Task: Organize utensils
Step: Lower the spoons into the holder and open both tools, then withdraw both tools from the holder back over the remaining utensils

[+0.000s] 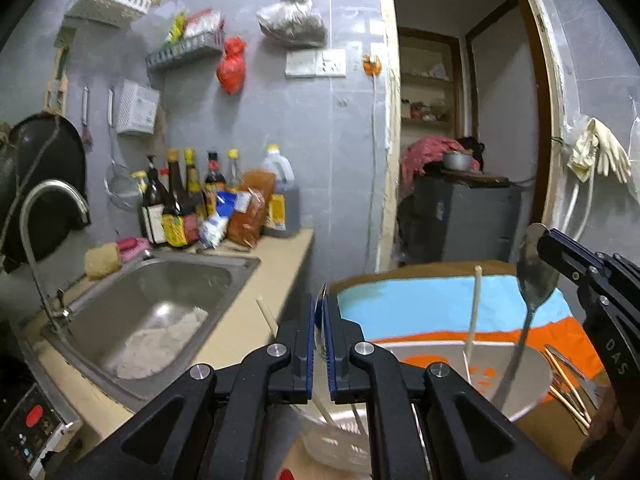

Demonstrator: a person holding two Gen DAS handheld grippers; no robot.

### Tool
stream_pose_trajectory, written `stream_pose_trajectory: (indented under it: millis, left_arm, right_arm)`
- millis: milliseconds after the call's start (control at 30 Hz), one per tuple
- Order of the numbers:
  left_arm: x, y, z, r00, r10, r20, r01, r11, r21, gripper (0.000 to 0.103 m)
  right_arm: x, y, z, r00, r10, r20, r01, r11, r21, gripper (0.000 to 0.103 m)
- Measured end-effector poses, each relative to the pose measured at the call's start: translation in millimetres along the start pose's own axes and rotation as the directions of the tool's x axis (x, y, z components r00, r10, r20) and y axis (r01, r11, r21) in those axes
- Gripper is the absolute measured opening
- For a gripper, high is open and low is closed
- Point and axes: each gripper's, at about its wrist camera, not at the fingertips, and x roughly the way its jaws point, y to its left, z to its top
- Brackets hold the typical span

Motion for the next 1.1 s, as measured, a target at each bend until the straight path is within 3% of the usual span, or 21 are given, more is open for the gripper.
stream_pose_trajectory:
  millis: [100, 267, 333, 367, 400, 467, 500, 533, 600, 700, 833, 1100]
  left_arm:
    - [1.8, 2.3, -2.1, 0.999, -0.027, -0.043, 0.027, 1.0, -0.015, 0.006]
    - [-2.8, 3.9, -1.1, 0.997, -0.053, -0.049, 0.051, 0.998, -0.04, 0.01]
    - [-6.2, 4.5, -0.3, 0.997, -0.069, -0.044, 0.066, 0.996, -0.062, 0.036]
    - [-9.9, 5.8, 1.1, 0.996, -0.082, -0.028, 0.079, 0.993, -0.086, 0.043]
    - [-12.9, 6.8, 3.1, 0.995, -0.094, -0.013, 0.092, 0.99, -0.104, 0.049]
    - [-17.4, 4.8, 9.0, 0.993, -0.121, 0.004, 0.121, 0.985, -0.127, 0.05]
    - [-19.3, 2.5, 10.8, 0.992, -0.125, 0.008, 0.125, 0.984, -0.127, 0.051]
    - [-21.1, -0.2, 13.5, 0.992, -0.129, 0.015, 0.129, 0.984, -0.124, 0.056]
    - [-26.0, -7.8, 21.4, 0.988, -0.149, 0.033, 0.152, 0.981, -0.124, 0.066]
    - [-36.0, -19.1, 35.5, 0.982, -0.174, 0.075, 0.183, 0.974, -0.135, 0.08]
    - [-52.5, -38.1, 52.0, 0.968, -0.201, 0.153, 0.223, 0.965, -0.141, 0.101]
    - [-66.1, -83.6, 56.9, 0.946, -0.248, 0.21, 0.273, 0.957, -0.097, 0.103]
  right_arm:
    - [-0.5, -0.2, -2.0, 1.0, -0.015, -0.016, 0.015, 1.0, -0.001, 0.003]
    - [-7.7, -4.2, -1.6, 1.0, -0.01, -0.023, 0.01, 1.0, 0.017, 0.003]
    - [-11.7, -7.1, 0.9, 1.0, -0.006, -0.023, 0.007, 1.0, 0.028, 0.003]
    - [-13.9, -9.6, 2.5, 1.0, -0.007, -0.024, 0.008, 0.999, 0.036, 0.003]
    - [-16.2, -12.1, 4.6, 1.0, -0.008, -0.024, 0.009, 0.999, 0.043, 0.004]
    - [-22.1, -17.7, 8.7, 1.0, -0.019, -0.022, 0.02, 0.998, 0.056, 0.006]
    - [-26.7, -22.9, 11.6, 0.999, -0.027, -0.018, 0.028, 0.997, 0.068, 0.015]
    - [-30.6, -27.4, 14.0, 0.999, -0.032, -0.012, 0.033, 0.996, 0.08, 0.034]
    - [-42.4, -39.2, 19.8, 0.998, -0.054, 0.015, 0.052, 0.992, 0.111, 0.055]
    - [-60.6, -55.8, 31.6, 0.994, -0.099, 0.051, 0.092, 0.988, 0.125, 0.056]
    - [-85.3, -79.6, 45.7, 0.984, -0.156, 0.09, 0.143, 0.981, 0.133, 0.083]
    - [-118.9, -124.1, 53.7, 0.972, -0.216, 0.088, 0.199, 0.965, 0.168, 0.095]
